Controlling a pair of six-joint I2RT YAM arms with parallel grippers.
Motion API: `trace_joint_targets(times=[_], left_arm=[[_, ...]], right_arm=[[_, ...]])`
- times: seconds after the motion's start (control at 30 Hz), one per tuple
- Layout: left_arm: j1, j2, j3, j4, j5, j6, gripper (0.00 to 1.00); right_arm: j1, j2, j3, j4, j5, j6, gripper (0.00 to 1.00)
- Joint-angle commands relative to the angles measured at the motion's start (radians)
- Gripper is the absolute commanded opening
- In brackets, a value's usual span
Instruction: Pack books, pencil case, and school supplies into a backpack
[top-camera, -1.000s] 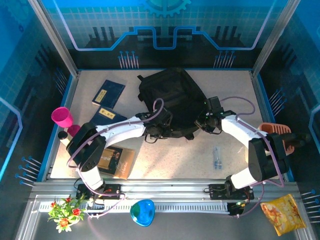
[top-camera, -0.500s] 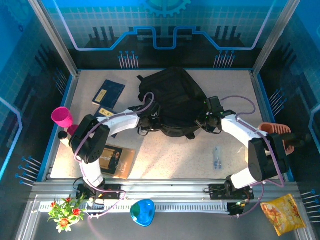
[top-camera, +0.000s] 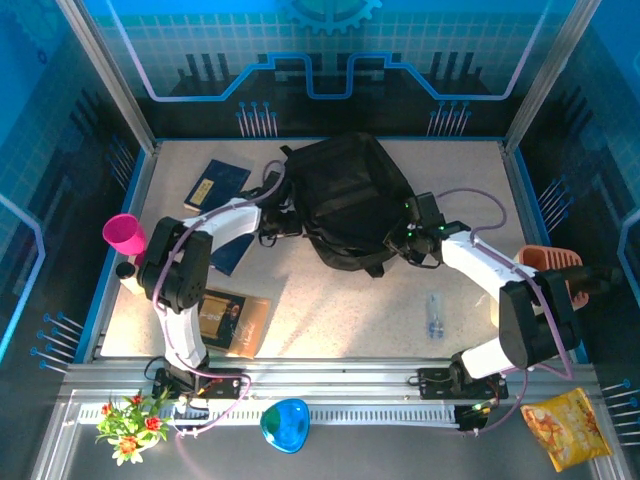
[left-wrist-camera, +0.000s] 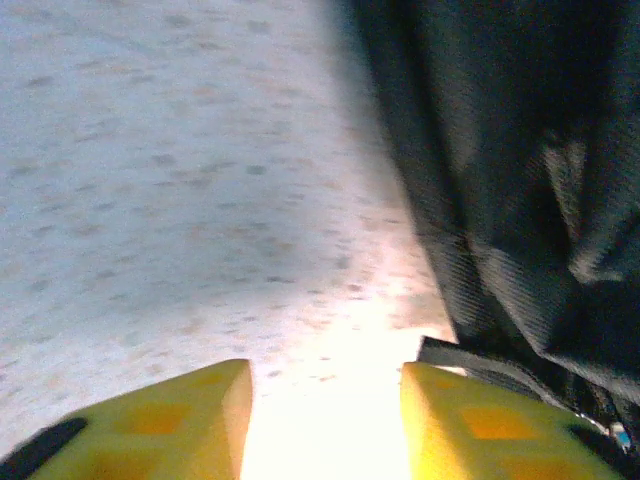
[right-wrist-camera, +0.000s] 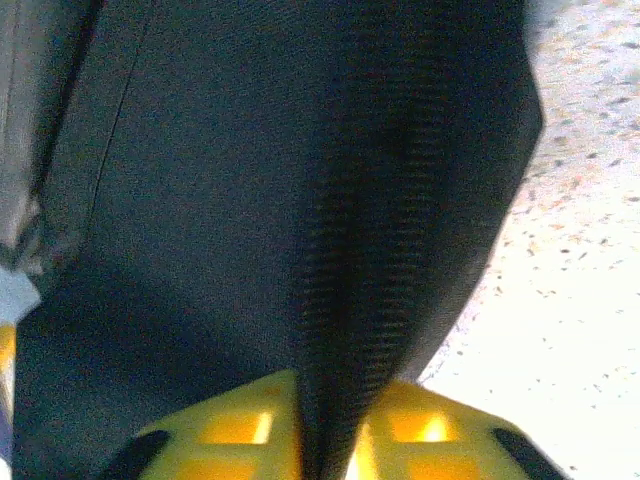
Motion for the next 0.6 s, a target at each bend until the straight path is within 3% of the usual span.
trace_joint_targets(times=[0.0,0.1,0.27,0.4,0.57], left_arm=[[0.004,-0.154,-0.062,-0.122,-0.056,-0.053,0.59],[0.006,-0.283,-0.168,-0.190,-0.097,-0.119,0.70],[0.006,-0.479,-0.363,-0.293,-0.186,-0.232,0.83],[0.010,-0.590,-0.494,-0.339,-0.221,-0.330,0.86],[0.011,-0.613,-0.586,-0.286,-0.191,-0.382,0.86]], right_arm=[[0.041,-0.015,0.045,-0.045,0.028,-0.063,0.39],[0.045,-0.070,0.058,-0.088,0.086,-0.131,0.63],[0.051,-0.117,0.134,-0.193,0.161,-0.283,0.82],[0.059,-0.105,0.174,-0.217,0.168,-0.337,0.88],[0.081,-0.077,0.188,-0.183,0.148,-0.330,0.88]])
